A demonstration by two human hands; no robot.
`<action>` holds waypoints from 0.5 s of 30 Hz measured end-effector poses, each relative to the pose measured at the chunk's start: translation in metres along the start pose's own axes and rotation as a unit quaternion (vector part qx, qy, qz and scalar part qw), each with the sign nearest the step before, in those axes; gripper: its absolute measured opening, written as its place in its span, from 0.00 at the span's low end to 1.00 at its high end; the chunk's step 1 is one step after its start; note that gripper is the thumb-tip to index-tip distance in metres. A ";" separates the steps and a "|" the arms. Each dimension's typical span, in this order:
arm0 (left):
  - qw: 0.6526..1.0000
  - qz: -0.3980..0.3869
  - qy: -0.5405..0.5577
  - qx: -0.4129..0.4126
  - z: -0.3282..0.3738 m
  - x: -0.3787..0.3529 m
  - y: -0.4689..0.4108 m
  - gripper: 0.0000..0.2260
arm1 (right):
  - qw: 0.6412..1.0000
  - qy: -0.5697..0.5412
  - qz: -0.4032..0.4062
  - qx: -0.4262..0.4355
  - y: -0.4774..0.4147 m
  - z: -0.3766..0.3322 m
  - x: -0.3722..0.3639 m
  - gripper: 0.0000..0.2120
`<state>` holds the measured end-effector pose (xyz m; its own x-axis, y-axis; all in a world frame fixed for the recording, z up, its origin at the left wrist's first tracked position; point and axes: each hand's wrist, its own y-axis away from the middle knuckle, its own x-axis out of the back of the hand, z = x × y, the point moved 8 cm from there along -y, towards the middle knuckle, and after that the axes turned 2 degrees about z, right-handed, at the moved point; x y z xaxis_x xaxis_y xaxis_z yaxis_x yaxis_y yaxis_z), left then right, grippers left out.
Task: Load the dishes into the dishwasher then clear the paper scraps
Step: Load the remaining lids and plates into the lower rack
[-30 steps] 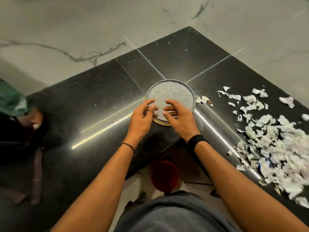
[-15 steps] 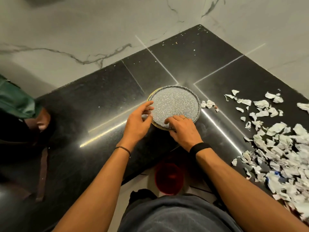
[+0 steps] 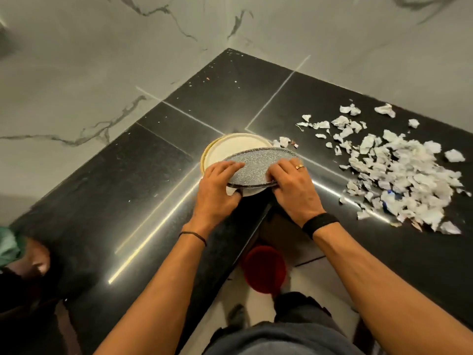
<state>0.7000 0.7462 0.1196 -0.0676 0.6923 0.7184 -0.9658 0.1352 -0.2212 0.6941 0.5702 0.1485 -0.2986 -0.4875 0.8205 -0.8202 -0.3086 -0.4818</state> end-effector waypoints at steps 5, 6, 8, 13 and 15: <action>0.991 -0.051 -0.007 -0.120 0.042 -0.035 0.011 0.30 | 0.992 0.028 0.065 -0.106 0.072 0.001 0.046 0.16; 0.986 -0.072 -0.002 -0.150 0.055 -0.047 0.016 0.30 | 0.988 0.037 0.073 -0.129 0.089 0.004 0.058 0.16; 0.973 -0.124 0.013 -0.193 0.083 -0.073 0.025 0.30 | 0.979 0.060 0.088 -0.176 0.124 0.011 0.083 0.17; 0.926 -0.208 0.009 -0.315 0.190 -0.132 0.071 0.23 | 0.940 0.127 0.134 -0.289 0.222 0.030 0.161 0.18; 0.903 -0.235 0.006 -0.359 0.231 -0.155 0.094 0.22 | 0.923 0.147 0.152 -0.320 0.265 0.037 0.189 0.18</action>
<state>0.5617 0.4883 0.1396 0.3154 0.4458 0.8377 -0.4761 0.8380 -0.2667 0.4387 0.3664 0.1646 -0.6046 -0.2001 0.7710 -0.7691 0.3986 -0.4996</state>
